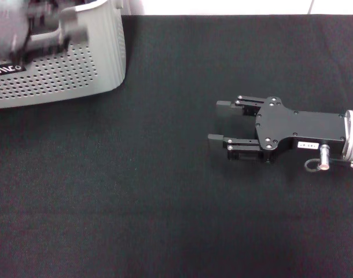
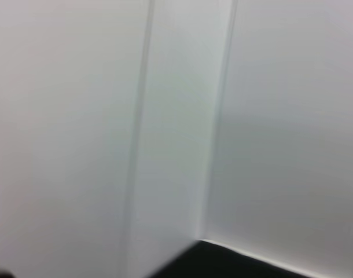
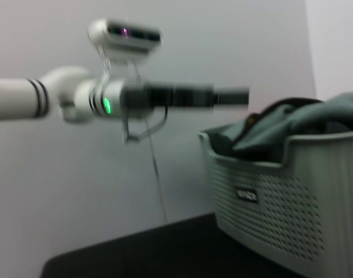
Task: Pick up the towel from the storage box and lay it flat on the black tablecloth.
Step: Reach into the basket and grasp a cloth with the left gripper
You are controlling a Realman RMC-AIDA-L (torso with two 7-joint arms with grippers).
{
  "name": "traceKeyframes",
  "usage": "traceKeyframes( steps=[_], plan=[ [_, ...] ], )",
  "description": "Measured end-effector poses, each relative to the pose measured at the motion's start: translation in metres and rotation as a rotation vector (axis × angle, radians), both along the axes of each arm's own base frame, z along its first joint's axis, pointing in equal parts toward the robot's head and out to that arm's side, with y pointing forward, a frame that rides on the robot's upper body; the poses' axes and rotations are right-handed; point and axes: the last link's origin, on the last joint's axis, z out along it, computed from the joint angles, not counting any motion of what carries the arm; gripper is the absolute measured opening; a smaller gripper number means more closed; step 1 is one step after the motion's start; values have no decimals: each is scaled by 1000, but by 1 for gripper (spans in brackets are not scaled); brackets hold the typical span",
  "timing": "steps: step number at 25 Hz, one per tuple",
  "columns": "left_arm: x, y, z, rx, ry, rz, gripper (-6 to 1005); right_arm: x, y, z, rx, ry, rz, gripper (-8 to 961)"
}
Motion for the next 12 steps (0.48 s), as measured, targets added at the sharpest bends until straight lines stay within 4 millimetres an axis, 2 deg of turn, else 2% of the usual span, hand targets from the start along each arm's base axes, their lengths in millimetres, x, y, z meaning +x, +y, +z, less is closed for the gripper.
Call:
traceKeyframes(
  steps=[6, 9, 12],
  plan=[
    [48, 34, 25, 282, 206, 63, 598, 13, -4, -4, 1, -13, -46, 726],
    [58, 47, 37, 379, 328, 137, 596, 22, -10, -3, 10, -9, -73, 725],
    [57, 58, 47, 448, 427, 226, 595, 32, -16, -2, 23, -2, -103, 725]
  ],
)
